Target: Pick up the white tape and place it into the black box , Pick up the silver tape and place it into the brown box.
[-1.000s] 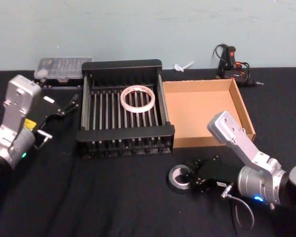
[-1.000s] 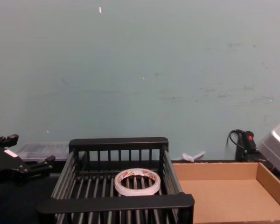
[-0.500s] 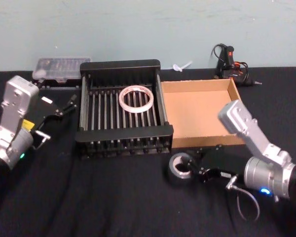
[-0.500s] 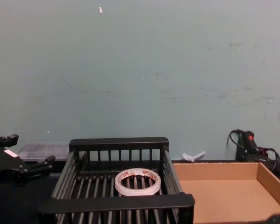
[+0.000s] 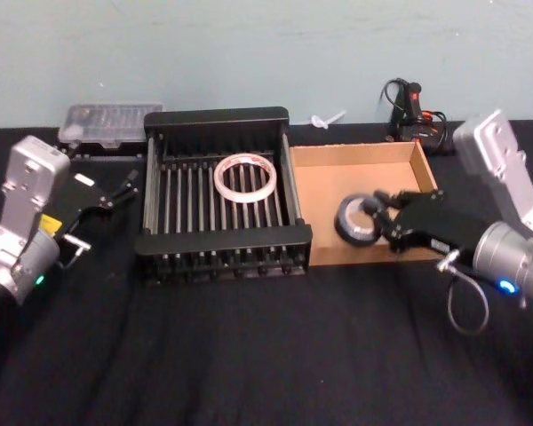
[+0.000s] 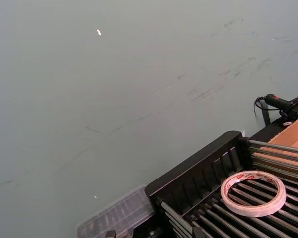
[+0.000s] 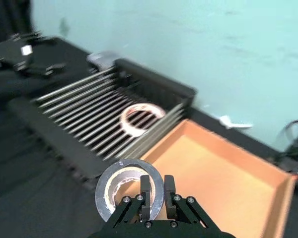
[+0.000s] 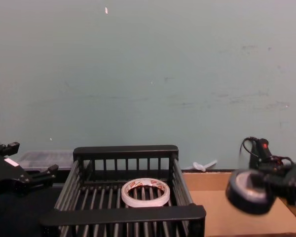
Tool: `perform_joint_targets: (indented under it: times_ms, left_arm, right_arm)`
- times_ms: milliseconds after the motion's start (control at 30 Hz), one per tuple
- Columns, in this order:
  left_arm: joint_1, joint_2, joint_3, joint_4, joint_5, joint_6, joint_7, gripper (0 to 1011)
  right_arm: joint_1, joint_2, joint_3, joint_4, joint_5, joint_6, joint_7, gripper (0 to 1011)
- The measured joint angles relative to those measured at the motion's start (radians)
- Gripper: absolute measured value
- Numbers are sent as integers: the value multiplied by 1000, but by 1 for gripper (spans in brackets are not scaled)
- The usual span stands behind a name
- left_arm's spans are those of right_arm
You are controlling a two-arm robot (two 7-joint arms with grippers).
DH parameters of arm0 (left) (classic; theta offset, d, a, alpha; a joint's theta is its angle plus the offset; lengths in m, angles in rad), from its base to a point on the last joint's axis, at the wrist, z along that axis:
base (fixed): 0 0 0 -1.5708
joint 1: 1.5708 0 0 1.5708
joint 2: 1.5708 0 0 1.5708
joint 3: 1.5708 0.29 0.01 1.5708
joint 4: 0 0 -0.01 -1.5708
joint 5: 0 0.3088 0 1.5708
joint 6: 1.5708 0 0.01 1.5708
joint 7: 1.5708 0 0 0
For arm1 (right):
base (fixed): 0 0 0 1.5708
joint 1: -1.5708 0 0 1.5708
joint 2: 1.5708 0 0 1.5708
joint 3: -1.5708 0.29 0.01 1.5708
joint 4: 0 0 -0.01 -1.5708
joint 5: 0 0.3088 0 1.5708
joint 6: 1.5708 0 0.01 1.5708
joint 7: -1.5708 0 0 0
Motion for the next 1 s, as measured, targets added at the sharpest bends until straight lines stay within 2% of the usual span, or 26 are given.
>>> perform_joint_targets:
  times_ms: [167, 367, 633, 767, 867, 1000]
  left_arm:
    - [0, 0, 0, 0, 0, 0, 0, 1001]
    - [0, 0, 0, 0, 0, 0, 0, 1001]
    - [0, 0, 0, 0, 0, 0, 0, 1001]
    - [0, 0, 0, 0, 0, 0, 0, 1001]
    - [0, 0, 0, 0, 0, 0, 0, 1001]
    - [0, 0, 0, 0, 0, 0, 0, 1001]
  right_arm:
    - [45, -45, 19, 50, -9, -1, -49, 172]
    - [123, -105, 13, 141, -38, 2, -78, 172]
    - [251, -204, -13, 320, -86, 16, -108, 171]
    - [322, -262, -24, 446, -108, 22, -127, 172]
    - [357, -290, -30, 518, -124, 20, -133, 172]
    - [384, -313, -34, 578, -141, 17, -134, 172]
